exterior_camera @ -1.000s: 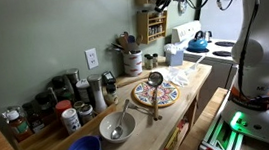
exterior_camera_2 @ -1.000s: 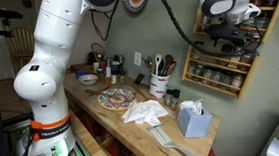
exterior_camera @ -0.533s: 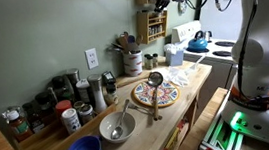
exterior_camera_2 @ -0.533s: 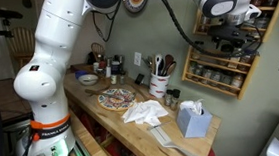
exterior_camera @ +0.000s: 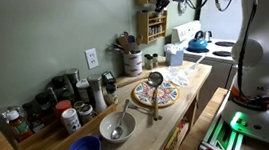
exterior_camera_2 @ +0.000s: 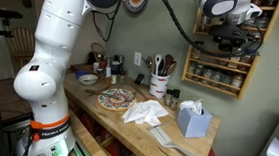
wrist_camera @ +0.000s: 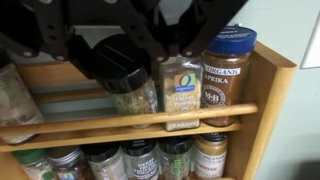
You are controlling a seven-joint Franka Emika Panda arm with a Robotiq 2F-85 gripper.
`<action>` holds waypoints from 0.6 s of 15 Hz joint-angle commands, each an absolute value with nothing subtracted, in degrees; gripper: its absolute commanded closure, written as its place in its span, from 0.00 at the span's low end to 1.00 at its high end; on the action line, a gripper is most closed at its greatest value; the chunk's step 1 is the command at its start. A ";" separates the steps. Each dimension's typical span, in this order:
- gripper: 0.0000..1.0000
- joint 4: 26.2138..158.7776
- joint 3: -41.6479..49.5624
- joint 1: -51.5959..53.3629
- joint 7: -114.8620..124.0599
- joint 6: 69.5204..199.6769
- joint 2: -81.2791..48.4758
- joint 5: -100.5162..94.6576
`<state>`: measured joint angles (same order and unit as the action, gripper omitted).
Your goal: Take the spice bottle off of the spice rack
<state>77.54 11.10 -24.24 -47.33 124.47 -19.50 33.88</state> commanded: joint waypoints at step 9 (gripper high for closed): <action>0.69 72.72 11.41 -25.64 -47.43 116.83 -18.65 33.39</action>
